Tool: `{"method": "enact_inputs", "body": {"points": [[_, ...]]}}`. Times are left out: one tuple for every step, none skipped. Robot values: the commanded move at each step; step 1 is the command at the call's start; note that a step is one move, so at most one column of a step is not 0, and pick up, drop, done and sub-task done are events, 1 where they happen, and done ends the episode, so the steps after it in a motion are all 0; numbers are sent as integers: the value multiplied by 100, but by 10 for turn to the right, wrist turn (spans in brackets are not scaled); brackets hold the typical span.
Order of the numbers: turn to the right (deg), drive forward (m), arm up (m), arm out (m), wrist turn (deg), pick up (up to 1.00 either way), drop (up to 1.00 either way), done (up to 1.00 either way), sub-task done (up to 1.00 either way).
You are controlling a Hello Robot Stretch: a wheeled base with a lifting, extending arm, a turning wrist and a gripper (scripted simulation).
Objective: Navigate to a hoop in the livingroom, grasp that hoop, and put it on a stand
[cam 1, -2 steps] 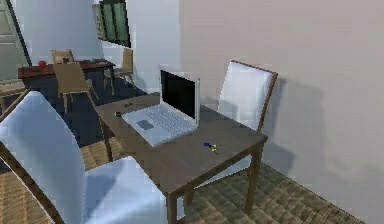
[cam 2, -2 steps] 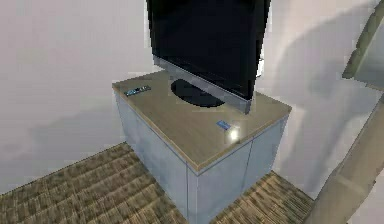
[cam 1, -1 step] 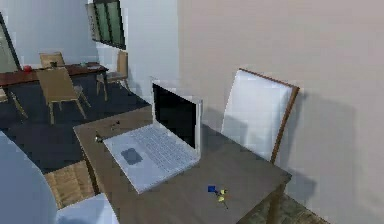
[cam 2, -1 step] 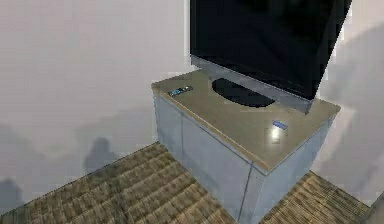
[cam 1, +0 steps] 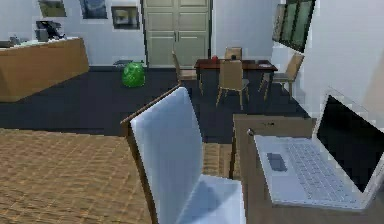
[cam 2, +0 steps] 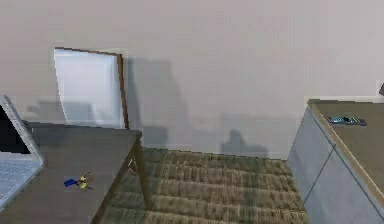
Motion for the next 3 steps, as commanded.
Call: {"method": "enact_inputs", "body": {"points": [[-330, 0, 0, 0, 0, 0, 0, 0, 0], [-30, 0, 0, 0, 0, 0, 0, 0, 0], [450, 0, 0, 0, 0, 0, 0, 0, 0]]}}
